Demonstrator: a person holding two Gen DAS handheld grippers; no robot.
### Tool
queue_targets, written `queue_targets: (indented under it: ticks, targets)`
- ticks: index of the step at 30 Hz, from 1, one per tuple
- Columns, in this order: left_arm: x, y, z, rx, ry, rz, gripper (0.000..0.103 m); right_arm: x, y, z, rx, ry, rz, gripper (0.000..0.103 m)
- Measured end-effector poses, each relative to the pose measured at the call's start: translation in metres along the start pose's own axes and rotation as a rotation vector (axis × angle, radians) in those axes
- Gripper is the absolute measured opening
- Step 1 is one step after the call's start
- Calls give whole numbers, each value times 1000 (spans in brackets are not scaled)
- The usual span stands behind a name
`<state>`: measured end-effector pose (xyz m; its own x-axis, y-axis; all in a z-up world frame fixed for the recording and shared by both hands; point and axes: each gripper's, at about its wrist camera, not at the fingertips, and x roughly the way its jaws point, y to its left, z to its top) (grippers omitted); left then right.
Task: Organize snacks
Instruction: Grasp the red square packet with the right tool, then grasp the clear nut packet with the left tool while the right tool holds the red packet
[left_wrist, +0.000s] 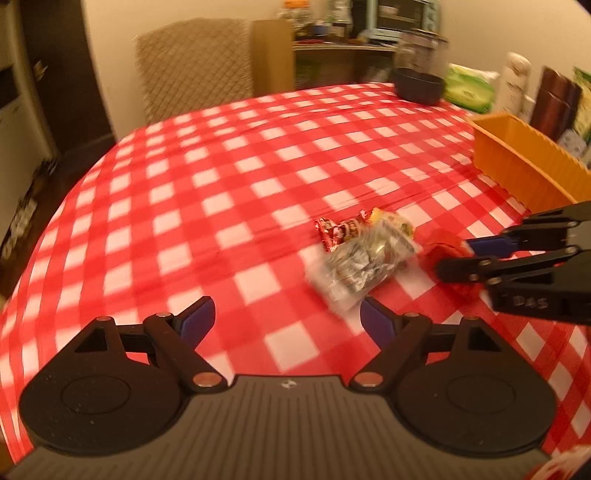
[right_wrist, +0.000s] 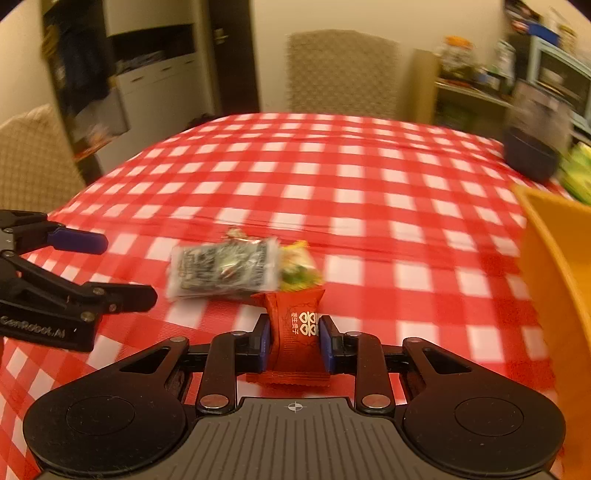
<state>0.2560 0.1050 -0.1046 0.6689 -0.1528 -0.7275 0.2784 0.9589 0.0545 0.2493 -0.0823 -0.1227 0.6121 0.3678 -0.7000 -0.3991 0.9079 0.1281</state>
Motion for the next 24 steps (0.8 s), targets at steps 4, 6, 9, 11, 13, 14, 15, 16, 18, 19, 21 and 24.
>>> queue_targets:
  ticks: [4, 6, 9, 11, 13, 14, 15, 16, 18, 19, 21, 24]
  targets:
    - [13, -15, 13, 109, -18, -42, 84, -14, -22, -9, 62, -6, -50, 27]
    - [20, -24, 18, 166, -21, -76, 82, -21, -32, -12, 92, -10, -68, 27]
    - [33, -36, 24, 237, 1, -105, 78, -29, -43, -14, 121, -7, -74, 27]
    - [39, -39, 26, 257, 23, -111, 74, -34, -44, -17, 126, -5, -76, 27]
    - [42, -41, 27, 252, 50, -124, 65, -37, -44, -20, 133, -3, -72, 27]
    - [41, -42, 26, 245, 58, -125, 63, -38, -44, -21, 134, -2, -70, 27]
    - [39, -43, 24, 238, 63, -124, 62, -39, -44, -21, 137, -3, -68, 27]
    - [35, -45, 22, 230, 69, -124, 61, -40, -43, -21, 139, -3, -65, 27]
    - [26, -50, 16, 198, 93, -115, 58, -43, -41, -23, 142, -6, -59, 27]
    - [21, -53, 12, 172, 107, -103, 55, -44, -41, -23, 143, -8, -57, 27]
    - [10, -60, 2, 111, 139, -81, 49, -47, -39, -24, 146, -10, -51, 27]
    - [-5, -73, -13, 74, 155, -118, 48, -51, -40, -28, 152, -9, -46, 27]
